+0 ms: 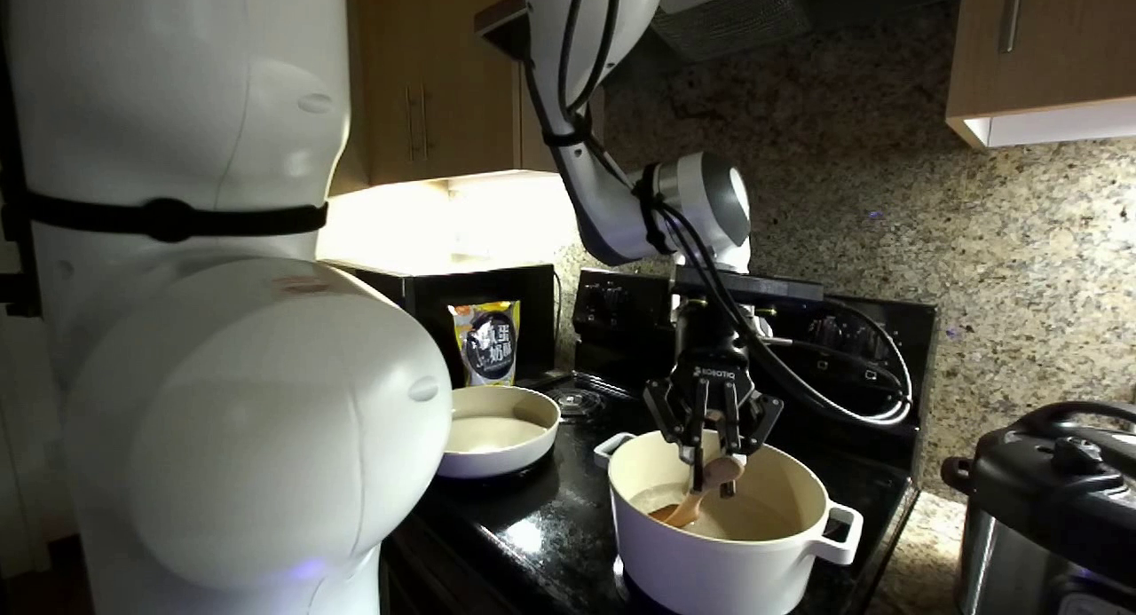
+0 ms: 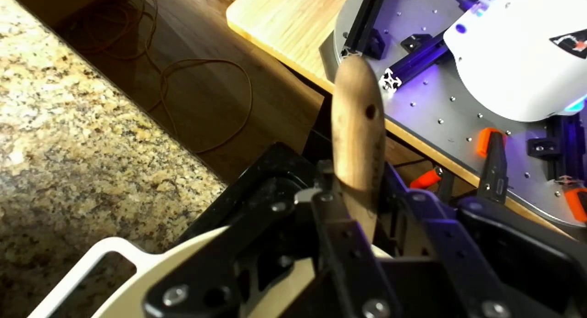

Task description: Hold the wooden spoon and stir inside the pot.

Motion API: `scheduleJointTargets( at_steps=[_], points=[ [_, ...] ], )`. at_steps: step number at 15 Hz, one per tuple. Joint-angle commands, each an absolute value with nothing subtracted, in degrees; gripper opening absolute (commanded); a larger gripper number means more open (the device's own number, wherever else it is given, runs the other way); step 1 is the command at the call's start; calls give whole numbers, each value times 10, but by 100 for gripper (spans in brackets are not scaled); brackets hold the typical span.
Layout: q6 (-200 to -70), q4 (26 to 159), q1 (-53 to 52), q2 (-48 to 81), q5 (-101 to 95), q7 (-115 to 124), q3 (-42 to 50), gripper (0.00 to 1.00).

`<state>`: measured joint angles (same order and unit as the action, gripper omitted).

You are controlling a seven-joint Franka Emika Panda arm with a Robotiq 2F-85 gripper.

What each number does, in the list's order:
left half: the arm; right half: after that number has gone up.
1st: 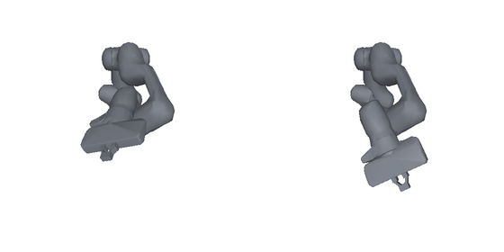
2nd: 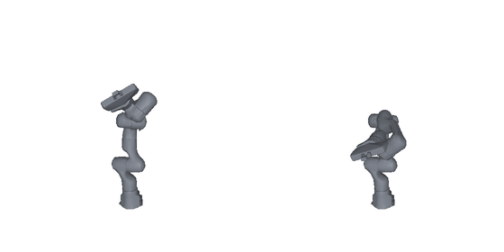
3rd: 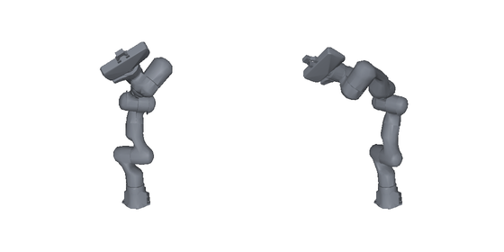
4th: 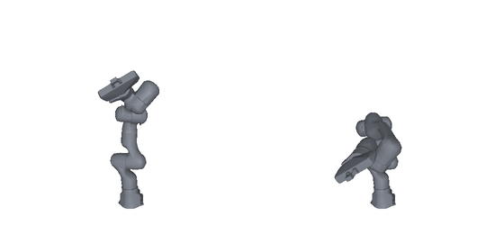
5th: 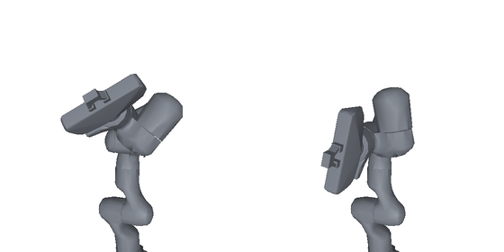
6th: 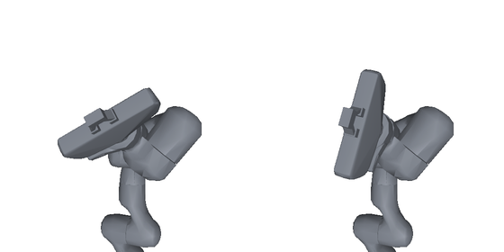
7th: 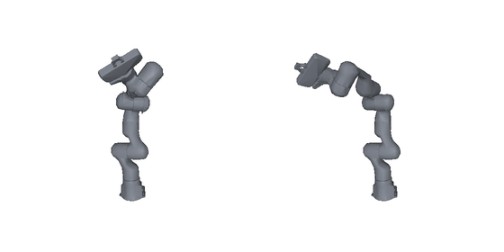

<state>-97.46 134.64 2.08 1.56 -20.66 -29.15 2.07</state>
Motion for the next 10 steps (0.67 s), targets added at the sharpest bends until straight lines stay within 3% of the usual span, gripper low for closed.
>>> scheduleJointTargets(
  at_steps=[1,10],
  points=[
    [-953,1329,6,12,-202,-306,4,8],
    [-923,1301,8,9,-229,-298,9,8]
  ],
)
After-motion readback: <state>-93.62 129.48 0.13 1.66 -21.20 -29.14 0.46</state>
